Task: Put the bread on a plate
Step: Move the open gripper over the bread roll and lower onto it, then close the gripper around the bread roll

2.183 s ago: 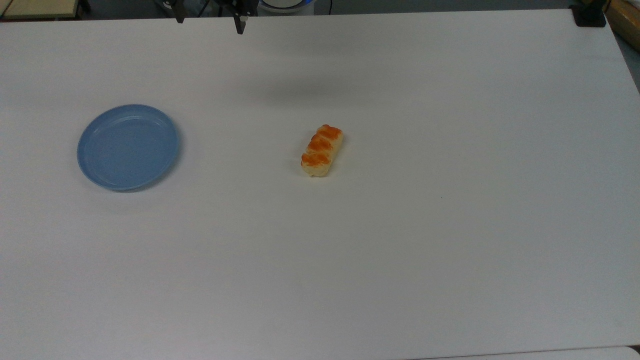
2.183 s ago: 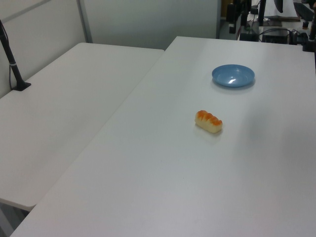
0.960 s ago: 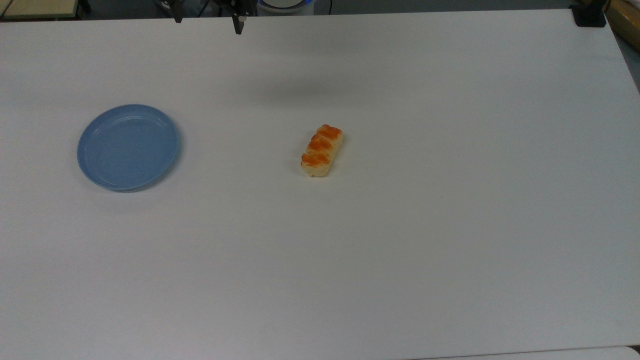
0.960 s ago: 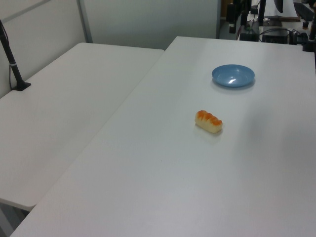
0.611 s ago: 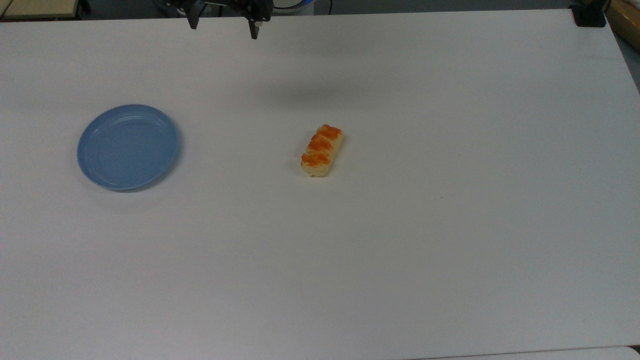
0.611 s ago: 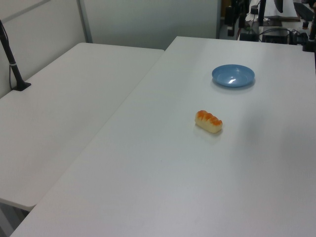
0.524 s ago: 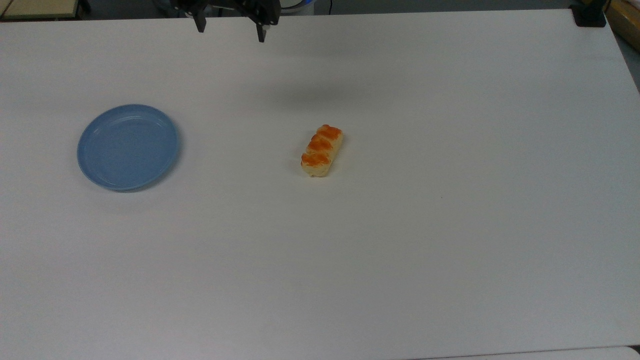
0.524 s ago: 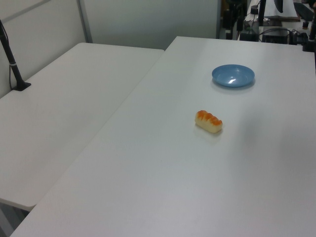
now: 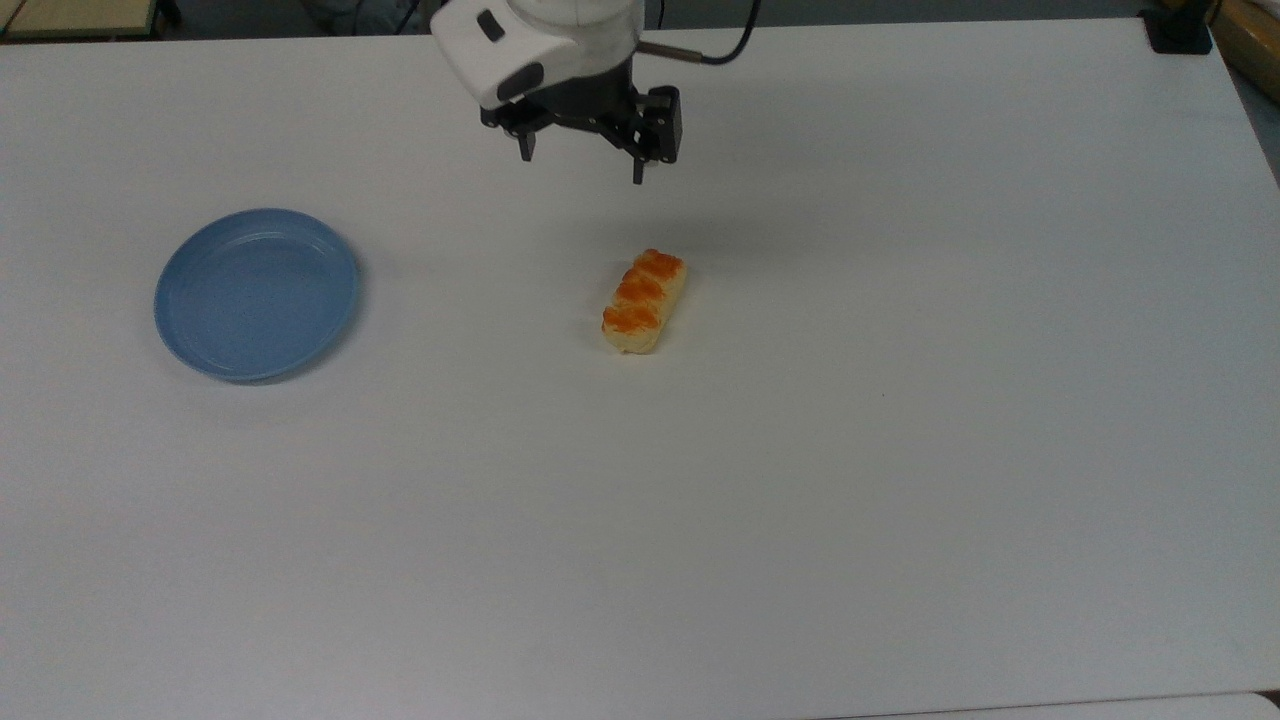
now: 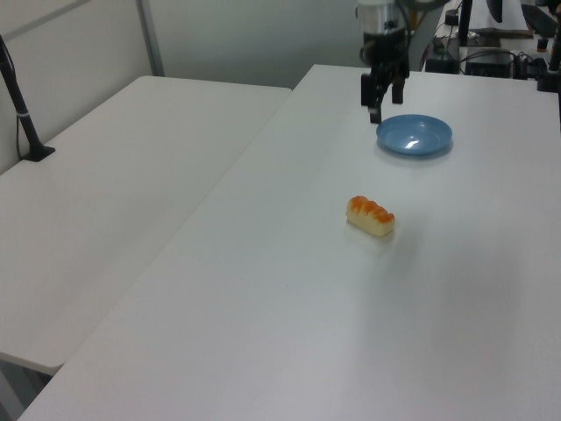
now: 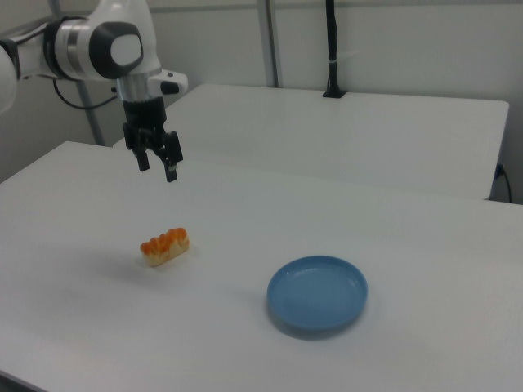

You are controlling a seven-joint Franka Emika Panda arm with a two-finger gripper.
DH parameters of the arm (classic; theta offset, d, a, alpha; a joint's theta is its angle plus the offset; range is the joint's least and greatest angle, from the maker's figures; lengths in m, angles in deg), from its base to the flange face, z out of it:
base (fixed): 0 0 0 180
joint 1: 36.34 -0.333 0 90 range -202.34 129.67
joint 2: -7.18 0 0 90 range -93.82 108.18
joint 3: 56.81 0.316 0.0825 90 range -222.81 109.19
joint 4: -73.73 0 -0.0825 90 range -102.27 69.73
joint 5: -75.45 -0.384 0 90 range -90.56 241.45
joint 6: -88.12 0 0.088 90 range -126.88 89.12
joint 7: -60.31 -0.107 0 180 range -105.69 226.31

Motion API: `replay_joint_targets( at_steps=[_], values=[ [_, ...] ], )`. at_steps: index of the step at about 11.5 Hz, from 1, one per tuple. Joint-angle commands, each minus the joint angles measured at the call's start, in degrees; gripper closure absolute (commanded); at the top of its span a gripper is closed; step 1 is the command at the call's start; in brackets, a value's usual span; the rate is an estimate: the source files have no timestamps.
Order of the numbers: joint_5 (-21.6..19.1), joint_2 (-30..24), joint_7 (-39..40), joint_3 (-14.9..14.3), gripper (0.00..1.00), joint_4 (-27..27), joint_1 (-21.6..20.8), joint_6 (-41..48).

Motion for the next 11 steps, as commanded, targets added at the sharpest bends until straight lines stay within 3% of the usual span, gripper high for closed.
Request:
replay_joint_targets(
  at_steps=[1, 5, 8, 11],
  values=[
    [0.28, 3.31, -9.47, -0.52, 0.00, -2.75, -2.82, -6.57],
    [0.63, 7.88, -11.44, -0.52, 0.00, -7.50, -5.46, -14.66],
    [2.82, 8.59, -11.27, -0.52, 0.00, -13.73, -5.82, -20.20],
    [3.97, 9.64, -11.53, -0.52, 0.00, -16.48, -6.35, -23.47]
  ],
)
